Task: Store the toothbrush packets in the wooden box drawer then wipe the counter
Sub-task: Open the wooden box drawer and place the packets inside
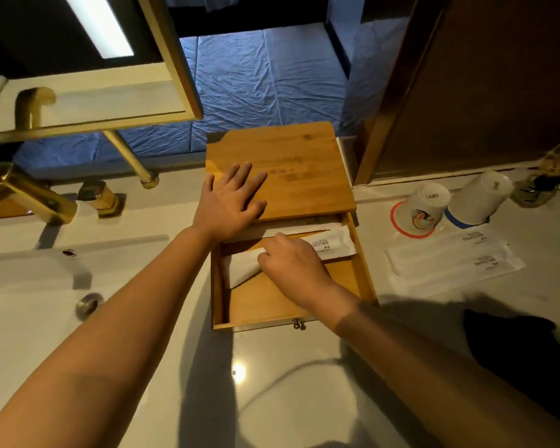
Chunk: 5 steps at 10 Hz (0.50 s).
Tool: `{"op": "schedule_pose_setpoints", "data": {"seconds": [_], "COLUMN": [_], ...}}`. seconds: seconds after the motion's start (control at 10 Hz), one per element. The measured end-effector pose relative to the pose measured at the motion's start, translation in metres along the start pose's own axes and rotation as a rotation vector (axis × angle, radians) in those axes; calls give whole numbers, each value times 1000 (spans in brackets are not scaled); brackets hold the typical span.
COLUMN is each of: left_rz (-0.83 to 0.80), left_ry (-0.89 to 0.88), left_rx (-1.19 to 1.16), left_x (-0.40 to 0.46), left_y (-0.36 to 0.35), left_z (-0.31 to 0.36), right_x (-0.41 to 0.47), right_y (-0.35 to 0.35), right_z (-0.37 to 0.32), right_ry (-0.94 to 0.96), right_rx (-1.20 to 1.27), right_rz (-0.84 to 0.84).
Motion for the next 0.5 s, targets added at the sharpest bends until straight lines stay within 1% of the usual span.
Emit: {"op": "schedule_pose_setpoints", "data": {"seconds": [0.1, 0.2, 0.3, 0.4, 0.5], "left_rz": [15, 17, 15, 21, 19], "left_ry": [-5, -5, -8, -6, -2], "left_rx": [6, 1, -9, -7, -4], "left_x": [0, -1, -1, -1, 0], "left_y": [1, 2, 1, 1, 1], "left_z": [0, 0, 1, 0, -1], "right_x": [2, 4, -14, -34, -37], "right_y": [-9, -16, -23, -46, -59], "right_z": [15, 14, 18, 25, 28], "right_ry": [-78, -83, -156, -215, -213], "right_rx": [-9, 74, 134, 240, 301], "right_rz": [7, 20, -49, -300, -414]}}
Point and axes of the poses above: each hand's wrist, its own x-axis towards the middle knuckle, its own y-axis out of the back of the hand, z = x × y, the point moved 9 cm from there along x, towards the middle knuckle, and after that the axes turned 10 degrees about y, right-handed, at the moved point
